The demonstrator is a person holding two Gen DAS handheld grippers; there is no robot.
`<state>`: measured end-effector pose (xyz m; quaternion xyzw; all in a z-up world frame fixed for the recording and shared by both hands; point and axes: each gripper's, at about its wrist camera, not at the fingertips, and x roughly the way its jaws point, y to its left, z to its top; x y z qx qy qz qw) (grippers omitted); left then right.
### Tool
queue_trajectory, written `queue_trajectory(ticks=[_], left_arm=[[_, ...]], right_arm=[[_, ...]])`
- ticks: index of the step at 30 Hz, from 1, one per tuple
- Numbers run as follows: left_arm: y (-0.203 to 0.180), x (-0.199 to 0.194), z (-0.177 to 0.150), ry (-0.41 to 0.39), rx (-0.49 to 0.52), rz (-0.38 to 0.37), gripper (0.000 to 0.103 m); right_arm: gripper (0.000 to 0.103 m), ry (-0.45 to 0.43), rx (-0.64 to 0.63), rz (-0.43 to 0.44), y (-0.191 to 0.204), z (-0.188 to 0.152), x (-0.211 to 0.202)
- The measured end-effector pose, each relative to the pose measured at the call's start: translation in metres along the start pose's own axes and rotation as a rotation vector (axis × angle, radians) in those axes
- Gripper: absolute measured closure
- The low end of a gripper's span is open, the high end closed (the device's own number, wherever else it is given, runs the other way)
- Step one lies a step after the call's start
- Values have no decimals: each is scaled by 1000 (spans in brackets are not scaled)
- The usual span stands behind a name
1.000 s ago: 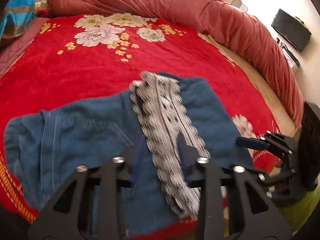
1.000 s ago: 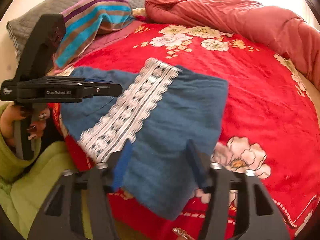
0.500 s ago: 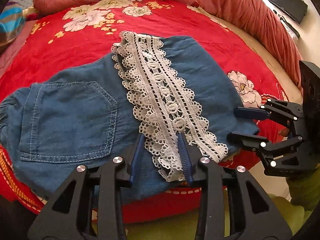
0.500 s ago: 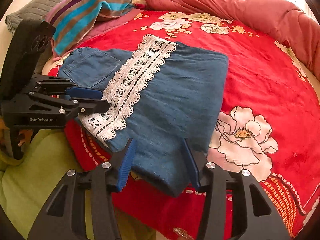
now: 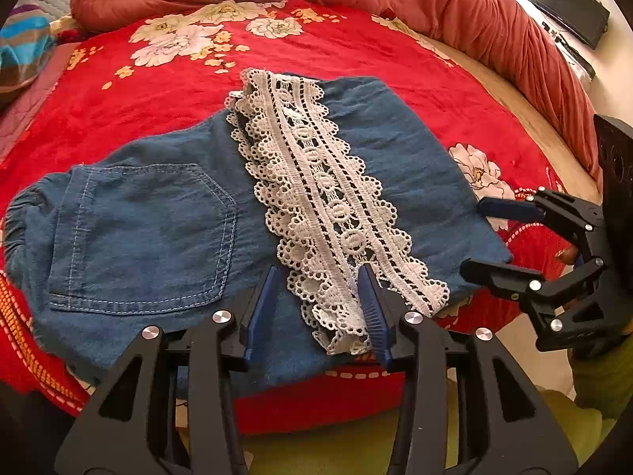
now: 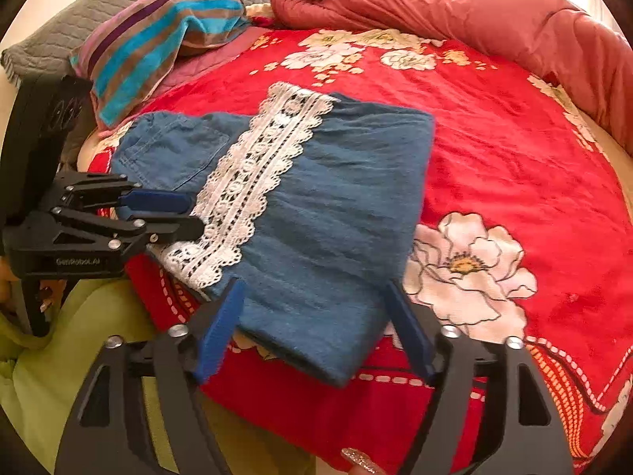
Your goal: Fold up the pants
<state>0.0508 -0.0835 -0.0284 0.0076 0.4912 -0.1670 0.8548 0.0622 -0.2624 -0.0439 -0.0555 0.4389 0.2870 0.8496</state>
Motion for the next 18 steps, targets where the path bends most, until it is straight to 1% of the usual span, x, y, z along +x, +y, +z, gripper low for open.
queue_trajectory(ticks=[2,5,6,8,11,17,18], left_arm=[[-1,-2,0,-2,1,4,67],[-1,-4,-1,-6,1,10,62],[-1,-5,-1,-7,1,12,60],[0,-8,-2,-10,-3,17,58],[1,-11,-2,-17,-9,27,51],[4,-22,-3,-39,-24,48,39],[5,-24,-4,-44,-28,51,35]], right_arm=[[24,-5,13,-11,-3,1,-2],[21,-11,37,-16,-9,1,-4],[16,-13,44,-16,-10,2,-5],[13,-20,54,-22,-13,2,-7],[9,-26,62,-28,-15,3,-10],[7,-44,62,-32,-14,6,-16],[6,-50,62,-29,-14,8,-17]])
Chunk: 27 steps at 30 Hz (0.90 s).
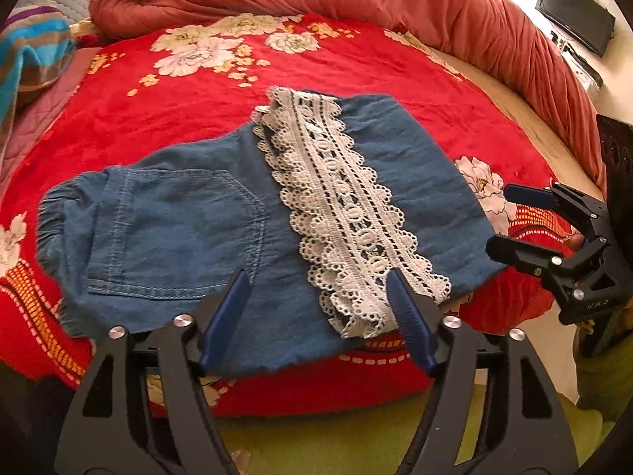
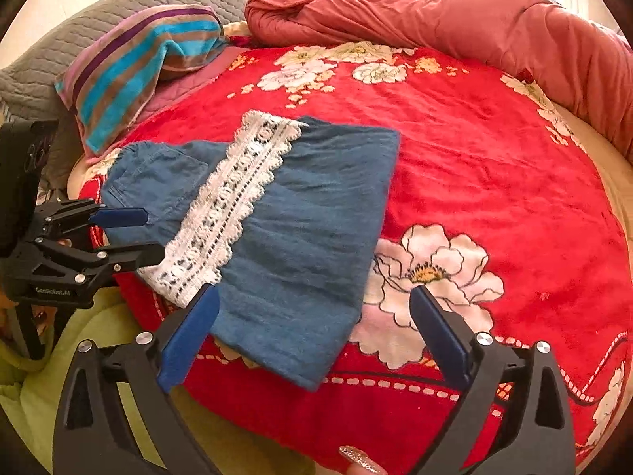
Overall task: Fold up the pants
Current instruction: 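Grasp the elastic waistband with both tools and fold it over the lace hem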
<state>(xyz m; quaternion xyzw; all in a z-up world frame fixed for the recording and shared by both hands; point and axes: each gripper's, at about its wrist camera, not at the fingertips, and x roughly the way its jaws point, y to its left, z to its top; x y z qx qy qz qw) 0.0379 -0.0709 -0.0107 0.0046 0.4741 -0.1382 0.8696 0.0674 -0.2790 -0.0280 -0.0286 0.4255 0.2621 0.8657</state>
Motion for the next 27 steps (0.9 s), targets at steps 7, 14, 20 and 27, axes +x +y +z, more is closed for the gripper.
queue_trajectory(ticks=[7,14,20,27], left_arm=[[27,-22,-8,-47,-78,26,27],[73,-44,-28,-78,-232,34,23],[117,-53,-48,-90,-383,33,22],[143,-44,-54,-95,-496,-45,22]], right_arm=[[5,-55,-31,38,14,31,-10],[5,-80,-140,103,55,73,-2],[5,-57,-254,165,100,107,27],[5,38,-342,252,147,134,74]])
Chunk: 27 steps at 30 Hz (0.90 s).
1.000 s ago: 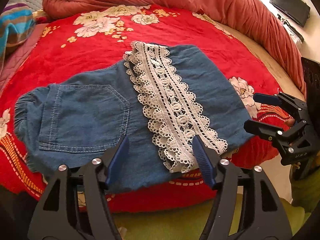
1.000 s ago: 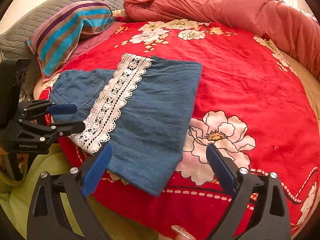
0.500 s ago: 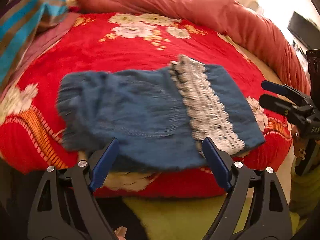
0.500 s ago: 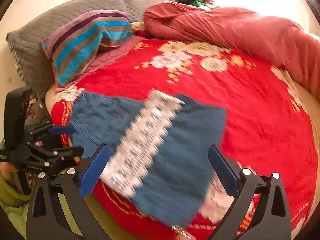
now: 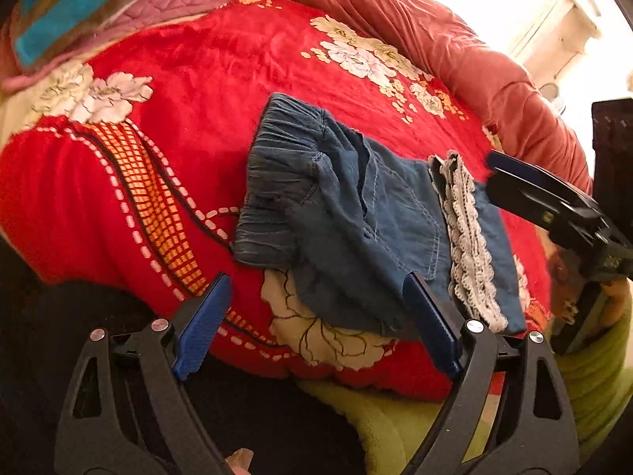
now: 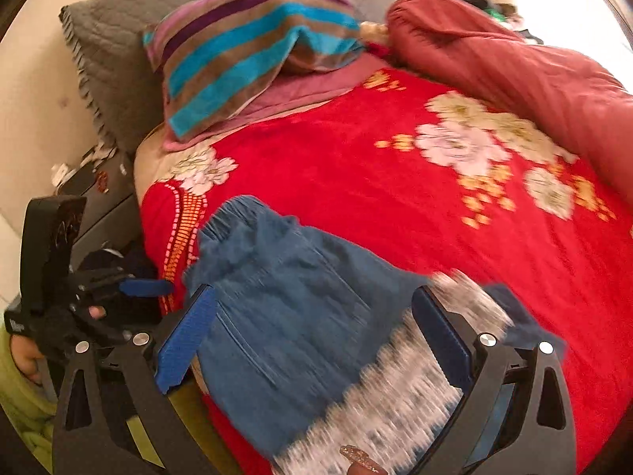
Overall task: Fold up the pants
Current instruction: 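Grasp the elastic waistband with both tools and fold it over the lace hem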
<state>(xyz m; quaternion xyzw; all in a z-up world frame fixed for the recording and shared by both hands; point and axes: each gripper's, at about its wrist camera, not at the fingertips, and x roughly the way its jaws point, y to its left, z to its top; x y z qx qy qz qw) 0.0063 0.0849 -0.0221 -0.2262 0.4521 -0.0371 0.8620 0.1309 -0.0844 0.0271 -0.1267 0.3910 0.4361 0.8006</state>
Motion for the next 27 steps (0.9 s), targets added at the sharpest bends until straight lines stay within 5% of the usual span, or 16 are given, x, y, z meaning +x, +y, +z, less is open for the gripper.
queue_trajectory(ticks=[7,18,21,24,27], left_arm=[[9,5,5,-37,-43,-38,48],[11,21,2,-3,-56,-73,45],[9,26,6,-12,-55,-74,44],[4,26,9,-18,-59,-66,57],[-9,16,12,-43,-29,-91,61]], right_arm=[[5,93,-91,79,21,39,53],[6,274,-197,205,46,58,139],[30,293,-181,279,45,52,147],[47,256,-169,274,41,50,134],[53,185,-121,301,26,47,105]])
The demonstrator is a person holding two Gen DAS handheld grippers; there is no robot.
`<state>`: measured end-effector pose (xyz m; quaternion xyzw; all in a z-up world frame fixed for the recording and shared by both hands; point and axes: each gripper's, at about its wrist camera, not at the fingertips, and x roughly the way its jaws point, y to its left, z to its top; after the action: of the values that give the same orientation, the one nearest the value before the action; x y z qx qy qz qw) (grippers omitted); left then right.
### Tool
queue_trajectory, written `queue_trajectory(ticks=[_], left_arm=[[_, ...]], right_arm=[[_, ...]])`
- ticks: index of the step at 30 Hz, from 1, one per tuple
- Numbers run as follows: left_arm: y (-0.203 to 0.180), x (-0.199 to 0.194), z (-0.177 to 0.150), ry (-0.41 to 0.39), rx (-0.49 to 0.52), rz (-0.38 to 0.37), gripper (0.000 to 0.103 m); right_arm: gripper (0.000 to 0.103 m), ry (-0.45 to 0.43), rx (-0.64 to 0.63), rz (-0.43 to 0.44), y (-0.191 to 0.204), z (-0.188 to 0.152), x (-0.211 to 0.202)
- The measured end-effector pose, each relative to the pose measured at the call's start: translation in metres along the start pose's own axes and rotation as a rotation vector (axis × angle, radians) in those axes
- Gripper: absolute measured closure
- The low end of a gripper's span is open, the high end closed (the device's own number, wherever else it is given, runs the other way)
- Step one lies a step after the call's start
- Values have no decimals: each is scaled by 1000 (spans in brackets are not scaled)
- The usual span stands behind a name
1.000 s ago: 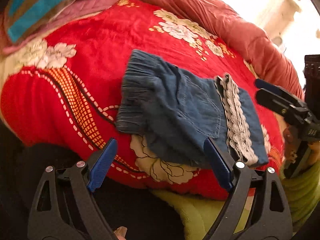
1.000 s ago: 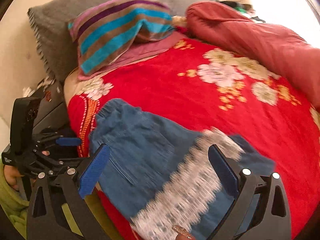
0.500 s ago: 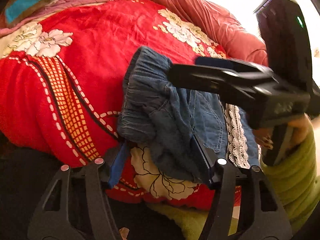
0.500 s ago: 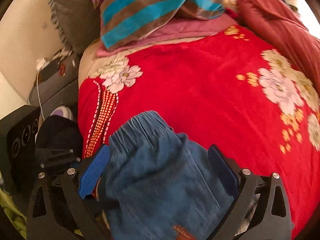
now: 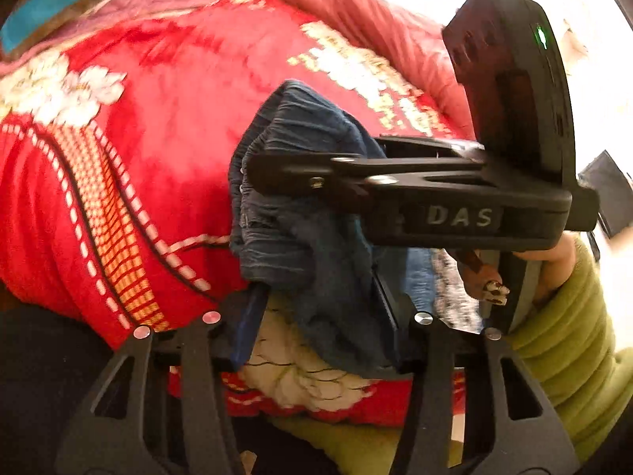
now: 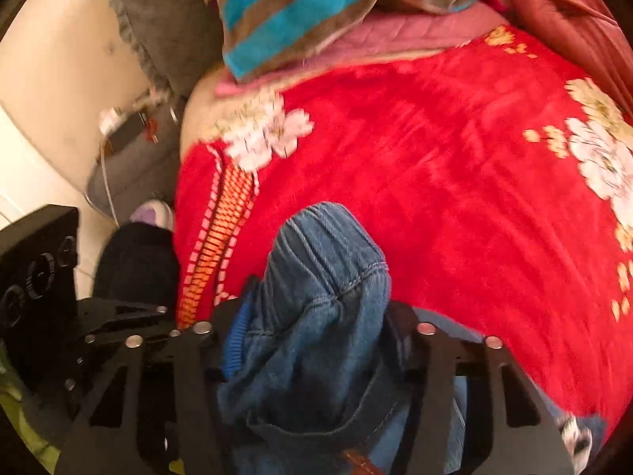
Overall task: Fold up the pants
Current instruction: 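Grasp the elastic waistband with both tools and fold it over the lace hem, then open both tools and release the folded pants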
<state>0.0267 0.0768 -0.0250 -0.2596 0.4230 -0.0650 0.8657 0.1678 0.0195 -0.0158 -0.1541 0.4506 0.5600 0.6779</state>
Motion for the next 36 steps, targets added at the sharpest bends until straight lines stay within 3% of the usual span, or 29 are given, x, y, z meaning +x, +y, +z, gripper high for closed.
queue_trajectory(ticks=[8,13,16,18,20,21,27,29,32,35,36], left_arm=[[-72,-7,14,-19,155,-84,61],[-121,9,17,9,251,-115,61],[-147,22,13,31,305,-139,61],[-166,35,2,92,352,-207,61],[-176,41,-10,148,391,-279,61],[-178,41,-13,151,406,-281,61],[-162,42,-4,80,413,-99,61],[-160,55,-5,99,430,-28,61],[-152,74,-21,164,433,18,61],[-152,84,-38,174,482,63,61],[-152,83,-40,169,491,66,61]], right_arm=[[52,-225,119,-12,-25,-39,-99],[47,-311,198,-42,-47,-75,-143],[27,-360,270,-62,-65,-101,-163],[13,-406,325,-79,-75,-121,-175],[10,-437,390,-135,-87,-145,-188],[10,-444,422,-167,-92,-157,-192],[10,-440,574,-231,-106,-216,-198],[10,-420,573,-225,-106,-219,-192],[10,-369,570,-266,-103,-214,-177],[28,-276,518,-402,-101,-209,-158],[28,-258,509,-409,-102,-210,-153]])
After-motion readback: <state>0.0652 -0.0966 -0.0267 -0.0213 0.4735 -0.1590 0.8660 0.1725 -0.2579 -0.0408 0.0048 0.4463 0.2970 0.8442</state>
